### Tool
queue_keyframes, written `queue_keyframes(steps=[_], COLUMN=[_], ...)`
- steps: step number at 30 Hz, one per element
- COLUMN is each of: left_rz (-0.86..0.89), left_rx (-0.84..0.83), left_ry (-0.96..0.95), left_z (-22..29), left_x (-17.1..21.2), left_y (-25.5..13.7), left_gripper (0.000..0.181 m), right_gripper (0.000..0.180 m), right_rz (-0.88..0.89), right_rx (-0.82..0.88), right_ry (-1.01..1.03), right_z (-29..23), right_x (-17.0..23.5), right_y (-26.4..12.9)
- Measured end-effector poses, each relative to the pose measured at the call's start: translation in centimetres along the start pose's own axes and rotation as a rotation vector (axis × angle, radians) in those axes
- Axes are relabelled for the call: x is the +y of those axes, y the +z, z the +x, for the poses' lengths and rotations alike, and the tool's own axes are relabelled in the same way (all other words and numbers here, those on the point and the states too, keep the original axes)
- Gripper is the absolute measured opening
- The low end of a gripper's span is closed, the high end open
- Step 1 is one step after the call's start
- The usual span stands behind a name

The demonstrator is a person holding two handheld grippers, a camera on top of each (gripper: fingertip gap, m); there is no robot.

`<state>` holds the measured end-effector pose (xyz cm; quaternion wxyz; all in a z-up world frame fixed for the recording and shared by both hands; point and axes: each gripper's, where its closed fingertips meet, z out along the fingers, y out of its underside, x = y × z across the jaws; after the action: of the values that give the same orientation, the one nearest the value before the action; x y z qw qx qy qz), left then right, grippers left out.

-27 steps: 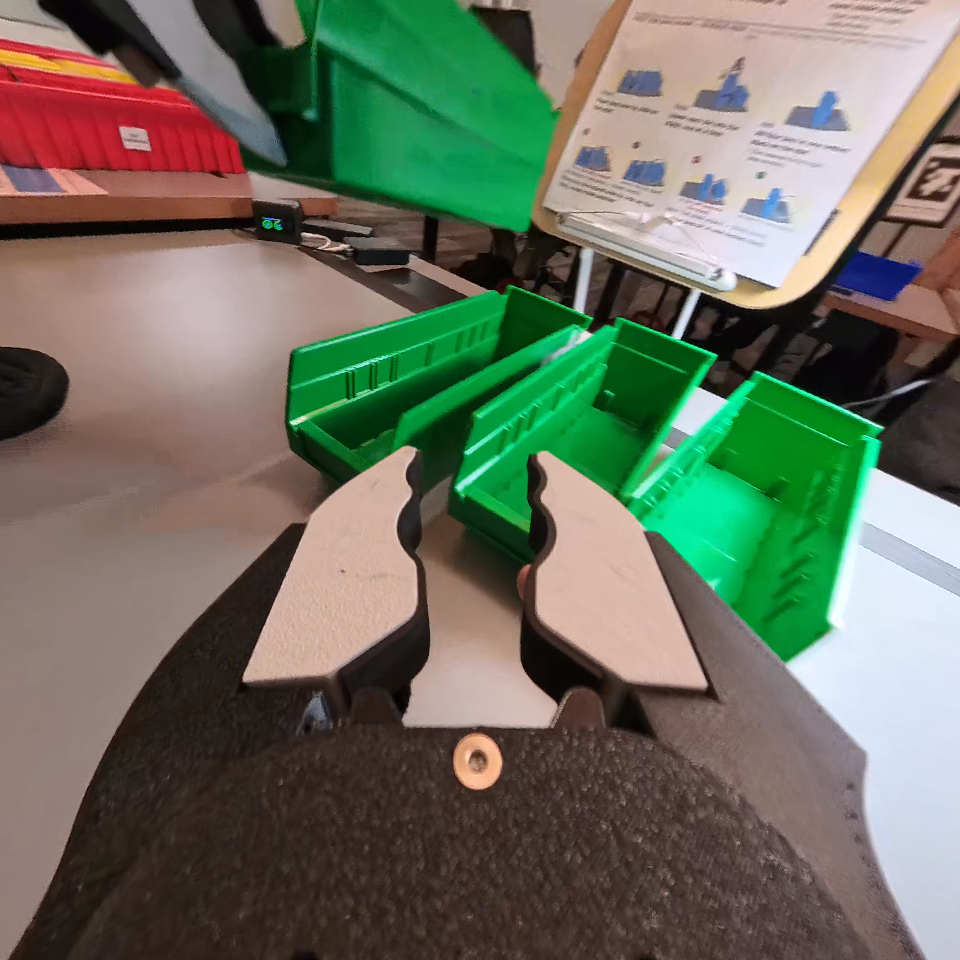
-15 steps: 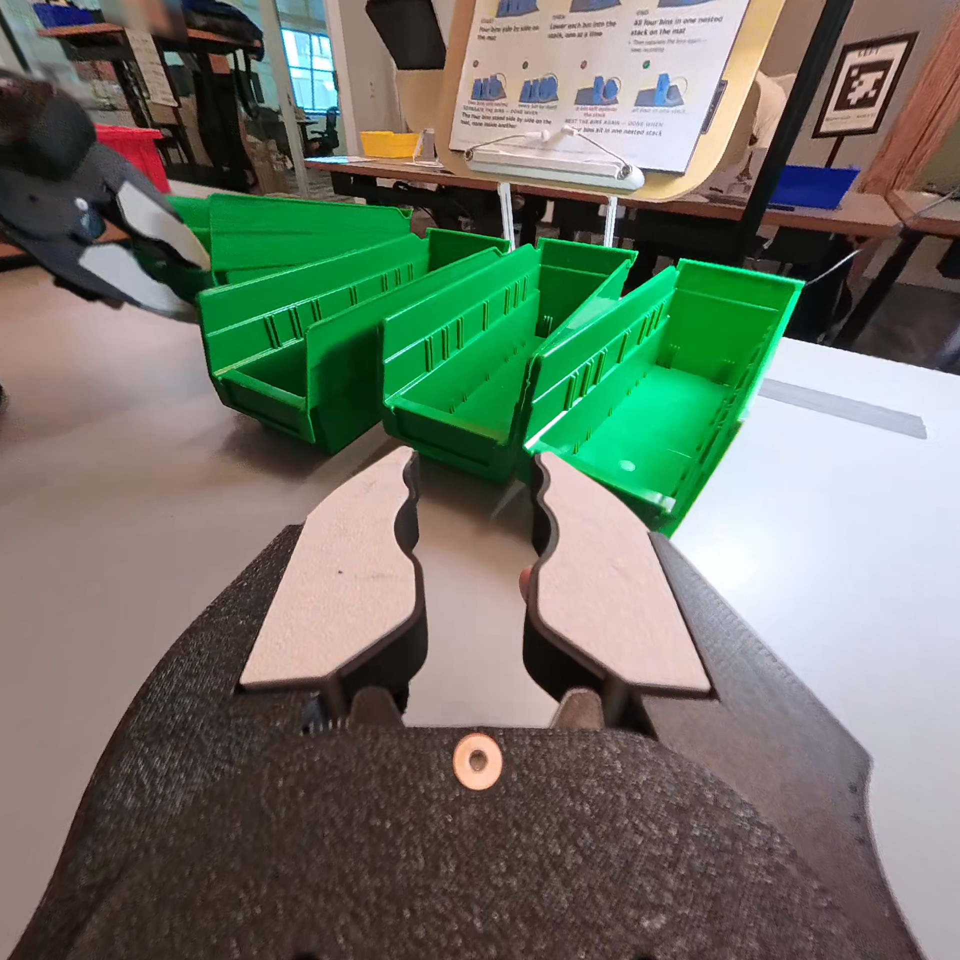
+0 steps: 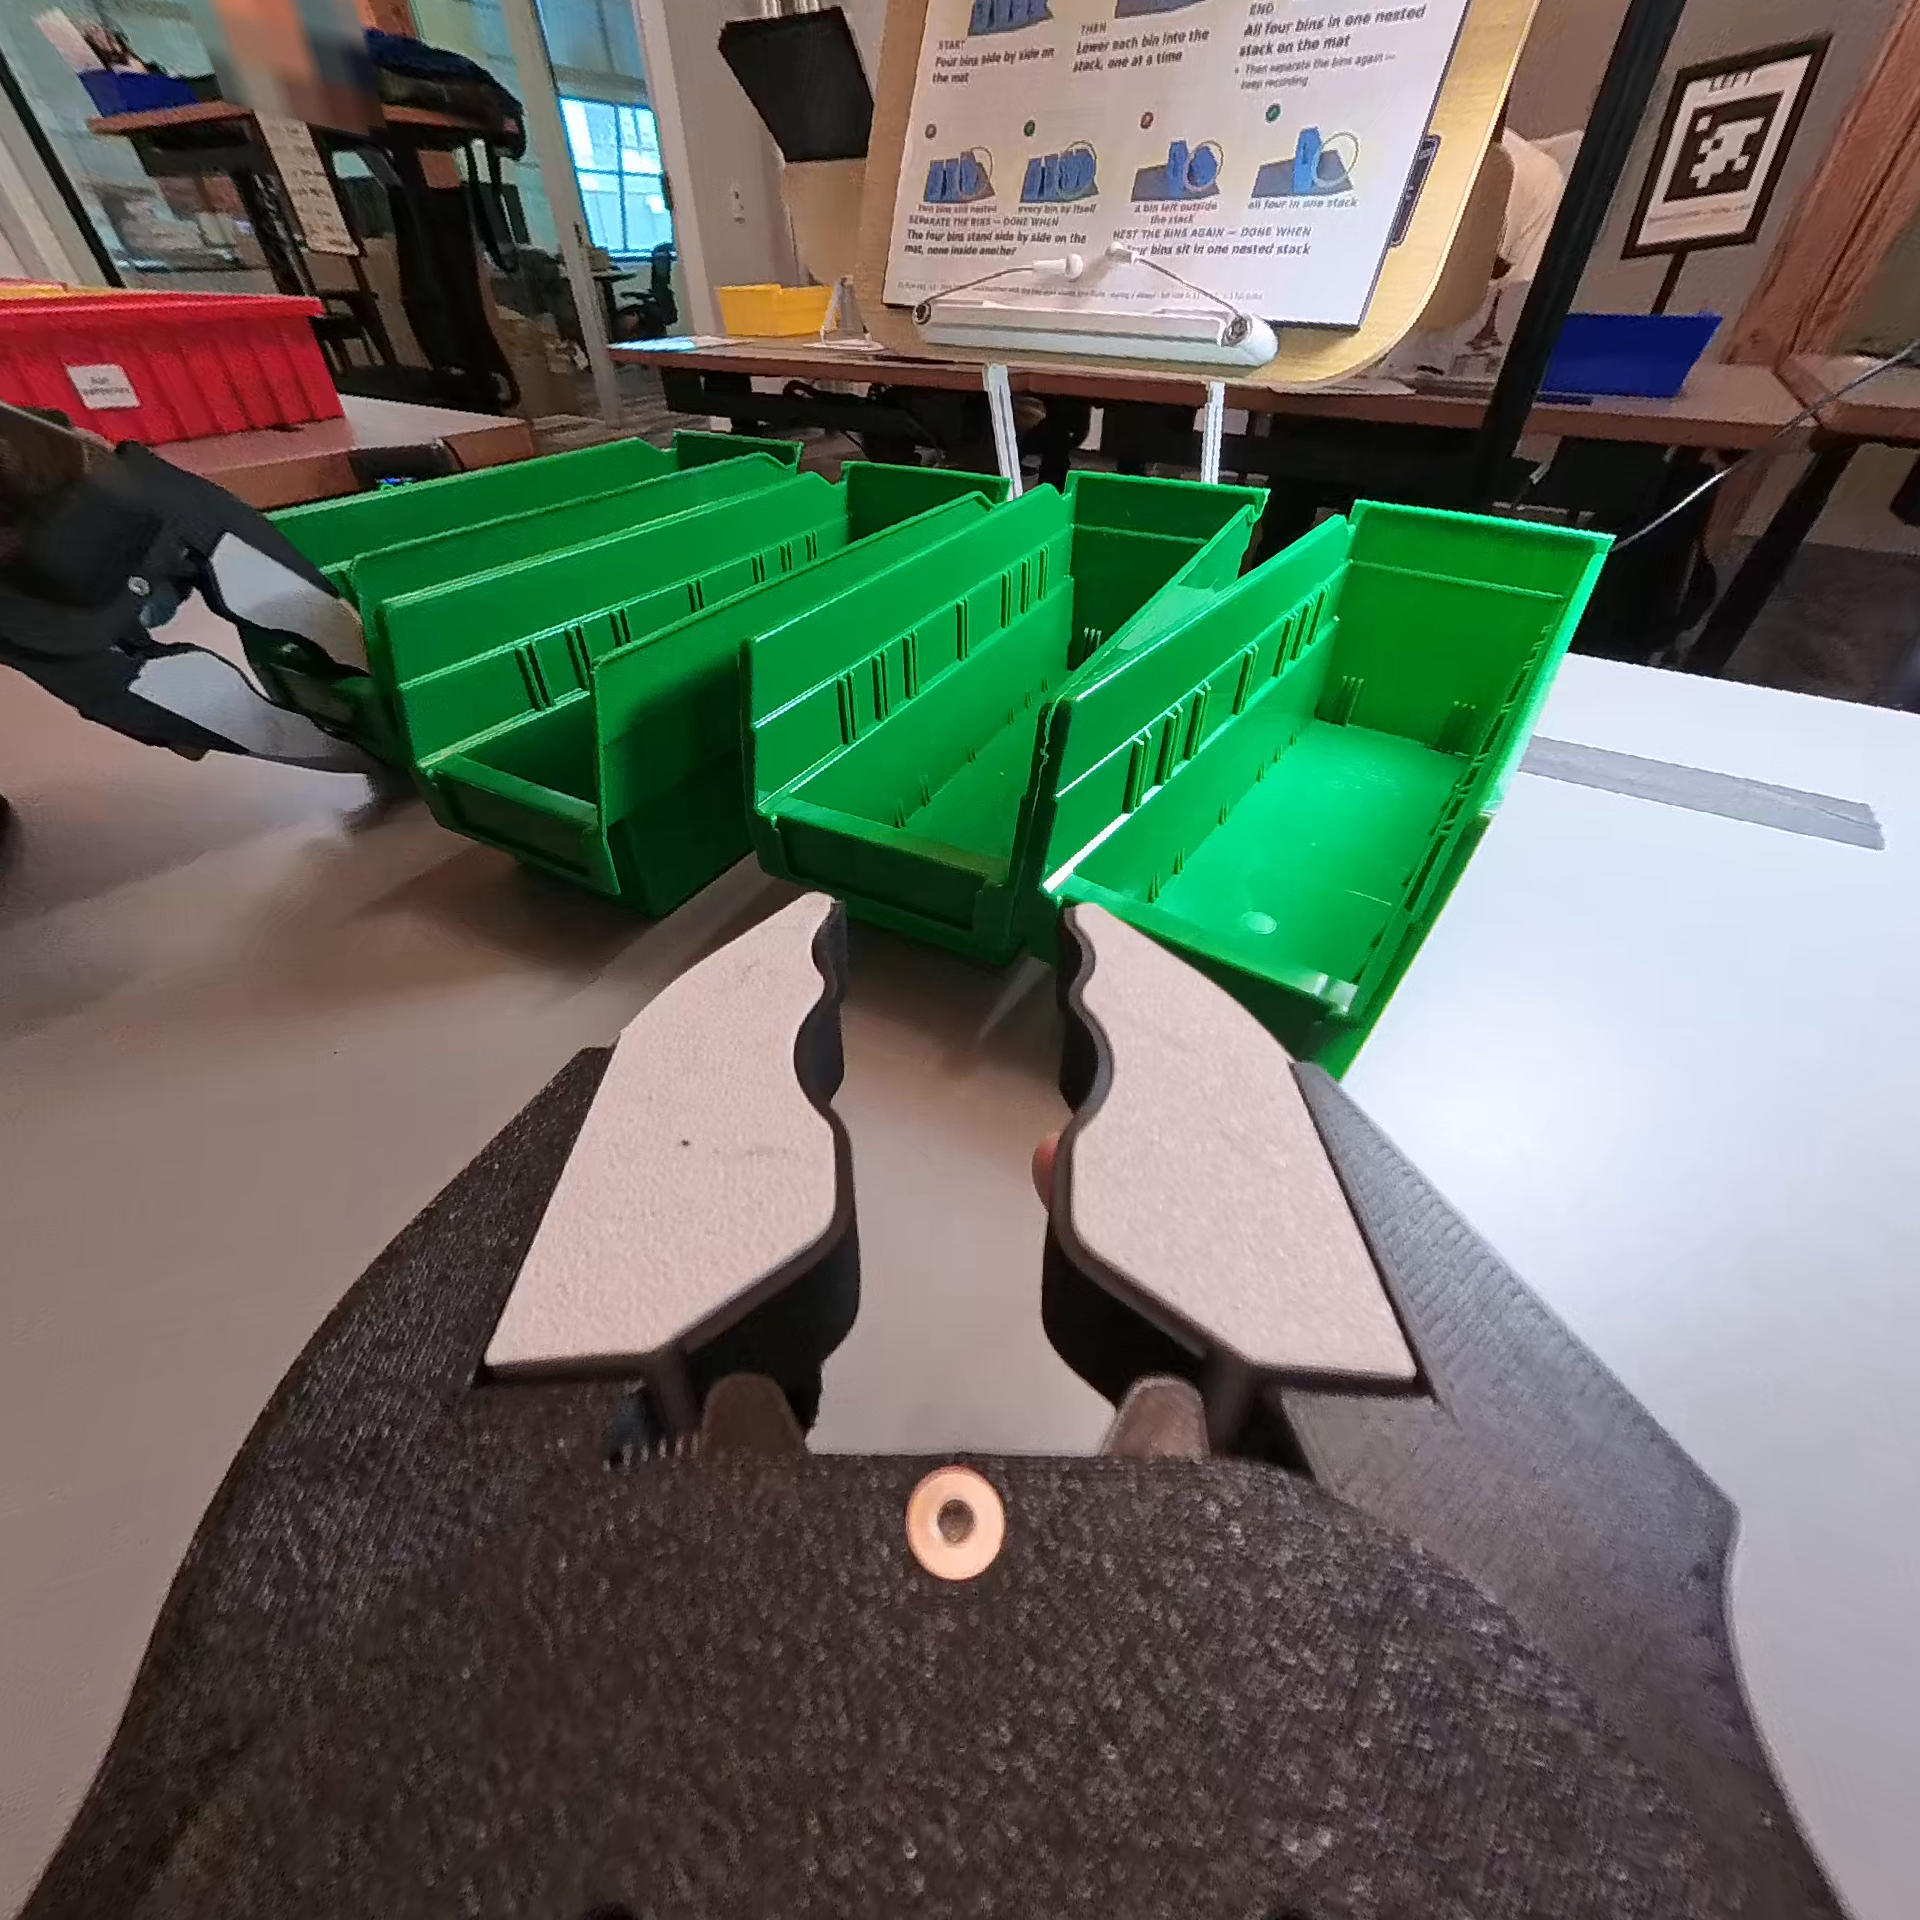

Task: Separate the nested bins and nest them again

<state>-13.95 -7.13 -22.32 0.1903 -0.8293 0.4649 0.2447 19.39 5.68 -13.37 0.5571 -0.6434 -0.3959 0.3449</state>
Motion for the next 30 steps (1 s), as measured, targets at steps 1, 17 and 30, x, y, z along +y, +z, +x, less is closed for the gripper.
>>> queue_keyframes(steps=[1, 17, 30], left_rz=[0.003, 0.464, 0.405], left_rx=[0.002, -0.041, -0.152], left_ry=[-0.007, -0.298, -0.013], left_z=[-0.2, -0.5, 1.7], left_x=[-0.1, -7.3, -17.1], left_y=[0.1, -6.6, -6.3], left_gripper=[0.029, 0.042, 0.044], right_gripper=[0.038, 0.037, 0.036], right_rz=[-0.001, 0.011, 0.009], right_rx=[-0.001, -0.001, 0.004], right_ry=[0.005, 0.003, -0.010], right_z=[0.0, -0.1, -0.2], right_x=[0.0, 0.0, 0.1], right_y=[0.0, 0.2, 0.3])
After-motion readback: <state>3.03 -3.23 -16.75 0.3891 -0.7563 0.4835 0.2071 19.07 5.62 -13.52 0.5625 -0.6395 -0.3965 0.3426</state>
